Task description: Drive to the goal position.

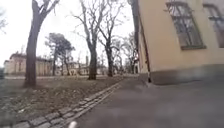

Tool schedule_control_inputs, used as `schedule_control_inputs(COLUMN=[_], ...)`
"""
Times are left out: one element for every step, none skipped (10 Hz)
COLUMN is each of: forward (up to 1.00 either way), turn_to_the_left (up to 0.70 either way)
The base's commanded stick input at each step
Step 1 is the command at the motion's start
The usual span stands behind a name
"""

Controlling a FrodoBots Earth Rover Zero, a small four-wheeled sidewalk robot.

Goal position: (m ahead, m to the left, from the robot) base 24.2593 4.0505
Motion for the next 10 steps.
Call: schedule_control_inputs(forward=[1.0, 1.0, 1.0, 1.0, 1.0, 1.0, 1.0, 1.0, 1.0, 1.0], turn_to_the_left=[-0.39, -0.39, -0.38, -0.22, -0.05, 0.01, 0.01, 0.01, 0.36, 0.4])
